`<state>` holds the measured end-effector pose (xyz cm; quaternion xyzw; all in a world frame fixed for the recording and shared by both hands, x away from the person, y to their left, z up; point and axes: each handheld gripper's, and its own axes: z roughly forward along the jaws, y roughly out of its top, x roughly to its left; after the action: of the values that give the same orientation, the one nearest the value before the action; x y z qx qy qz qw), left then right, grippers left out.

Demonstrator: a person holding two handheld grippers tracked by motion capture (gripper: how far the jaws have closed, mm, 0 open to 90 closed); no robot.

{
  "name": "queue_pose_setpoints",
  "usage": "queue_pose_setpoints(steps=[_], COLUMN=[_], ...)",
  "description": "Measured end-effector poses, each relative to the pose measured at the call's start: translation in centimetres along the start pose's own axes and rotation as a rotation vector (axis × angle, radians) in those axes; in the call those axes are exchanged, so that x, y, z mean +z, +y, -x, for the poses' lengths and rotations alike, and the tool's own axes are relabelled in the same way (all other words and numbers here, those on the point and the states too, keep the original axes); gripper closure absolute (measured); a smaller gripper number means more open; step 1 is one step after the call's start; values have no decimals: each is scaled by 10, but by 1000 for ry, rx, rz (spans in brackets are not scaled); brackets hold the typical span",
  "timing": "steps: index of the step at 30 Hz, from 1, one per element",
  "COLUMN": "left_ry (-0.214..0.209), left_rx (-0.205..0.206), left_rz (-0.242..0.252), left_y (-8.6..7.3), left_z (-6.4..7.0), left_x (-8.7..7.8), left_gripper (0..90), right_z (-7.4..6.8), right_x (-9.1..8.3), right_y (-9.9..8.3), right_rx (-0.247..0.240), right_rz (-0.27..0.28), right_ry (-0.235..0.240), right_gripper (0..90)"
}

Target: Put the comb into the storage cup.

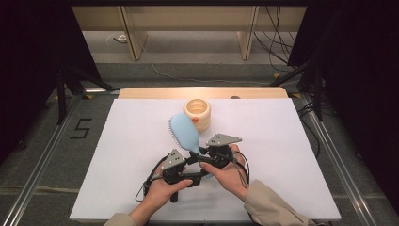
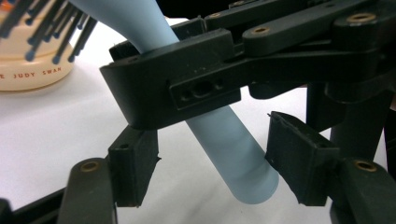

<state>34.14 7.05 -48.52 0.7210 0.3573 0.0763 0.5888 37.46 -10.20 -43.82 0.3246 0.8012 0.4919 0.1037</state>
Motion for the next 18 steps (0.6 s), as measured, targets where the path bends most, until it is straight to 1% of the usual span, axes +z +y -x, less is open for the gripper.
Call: queue_pose_setpoints(steps=[3, 8, 16, 18], left_ry=[-4, -7, -20, -18], left_rx=[2, -12, -31, -42], left_rz=[-1, 5, 23, 24], left_y=[-1, -1, -1, -1], left_z=[1, 1, 1, 1], left_x=[1, 1, 2, 2], left_gripper=[377, 422, 525, 536], right_z=[0, -1, -1, -1], right_x=[0, 0, -1, -1], right_y=[0, 0, 0, 0], right_rx=[1, 0, 3, 3], right_rz=[3, 5, 14, 16], right_ry=[1, -1, -2, -3], right_gripper=[703, 703, 704, 704])
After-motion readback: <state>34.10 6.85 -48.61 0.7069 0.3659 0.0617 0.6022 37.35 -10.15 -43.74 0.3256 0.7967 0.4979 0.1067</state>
